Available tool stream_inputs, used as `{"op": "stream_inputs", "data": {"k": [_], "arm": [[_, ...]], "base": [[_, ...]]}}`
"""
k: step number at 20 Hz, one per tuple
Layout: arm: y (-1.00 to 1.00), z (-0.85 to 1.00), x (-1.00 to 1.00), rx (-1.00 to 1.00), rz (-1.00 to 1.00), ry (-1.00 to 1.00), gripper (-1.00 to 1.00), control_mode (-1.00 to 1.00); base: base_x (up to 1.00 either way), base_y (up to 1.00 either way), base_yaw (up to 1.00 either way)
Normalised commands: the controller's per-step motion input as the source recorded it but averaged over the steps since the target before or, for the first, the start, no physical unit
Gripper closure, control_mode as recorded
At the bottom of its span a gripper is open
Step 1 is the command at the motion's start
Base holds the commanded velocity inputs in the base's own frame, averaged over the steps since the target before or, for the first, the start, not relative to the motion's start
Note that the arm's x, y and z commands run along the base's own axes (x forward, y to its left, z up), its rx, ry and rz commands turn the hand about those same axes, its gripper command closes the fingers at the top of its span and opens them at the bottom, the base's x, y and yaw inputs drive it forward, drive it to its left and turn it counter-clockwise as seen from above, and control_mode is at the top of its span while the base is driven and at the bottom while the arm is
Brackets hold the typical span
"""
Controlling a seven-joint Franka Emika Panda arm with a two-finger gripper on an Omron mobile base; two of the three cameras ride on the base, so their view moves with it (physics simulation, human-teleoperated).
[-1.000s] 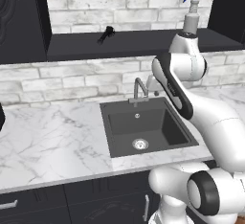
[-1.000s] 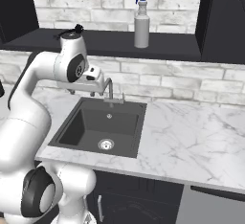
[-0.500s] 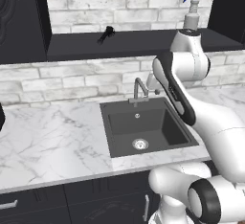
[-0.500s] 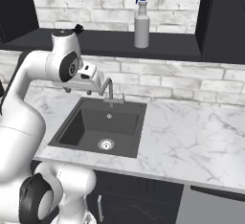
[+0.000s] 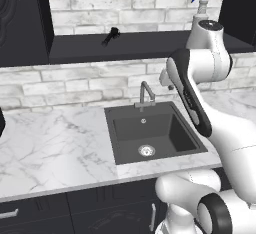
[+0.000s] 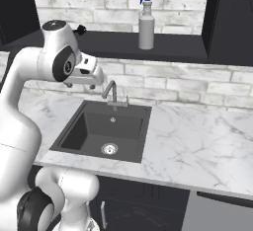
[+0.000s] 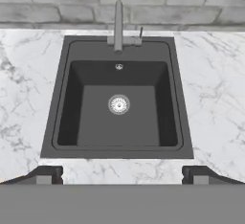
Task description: Locate and retrieve the dish brush and spray from the cabinet. Place them next to the sink.
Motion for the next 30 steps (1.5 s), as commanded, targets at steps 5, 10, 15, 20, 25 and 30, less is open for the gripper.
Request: {"op": "stream_inputs", "data": {"k": [5,10,15,20,25,30], "arm": [[-0.46,0.04,0.04,-0.14,-0.24,-0.04,-1.00,-1.00],[-0.39,0.37,0.05,-0.02,-0.20,-0.11,-1.00,-1.00],[-0.32,0.68,-0.03,0.04,-0.07,-0.20,-1.00,-1.00],[-0.49,0.17,0.04,-0.01,-0.12,-0.14,-1.00,-1.00],[-0.43,0.26,0.09,-0.01,-0.07,-0.19,-1.00,-1.00],[-0.27,0.34,0.10,0.00,0.01,-0.04,-1.00,-1.00]], "base": [[0.00,0.00,0.00],[0.00,0.00,0.00],[0.00,0.00,0.00],[0.00,0.00,0.00],[0.00,0.00,0.00],[0.00,0.00,0.00]]}}
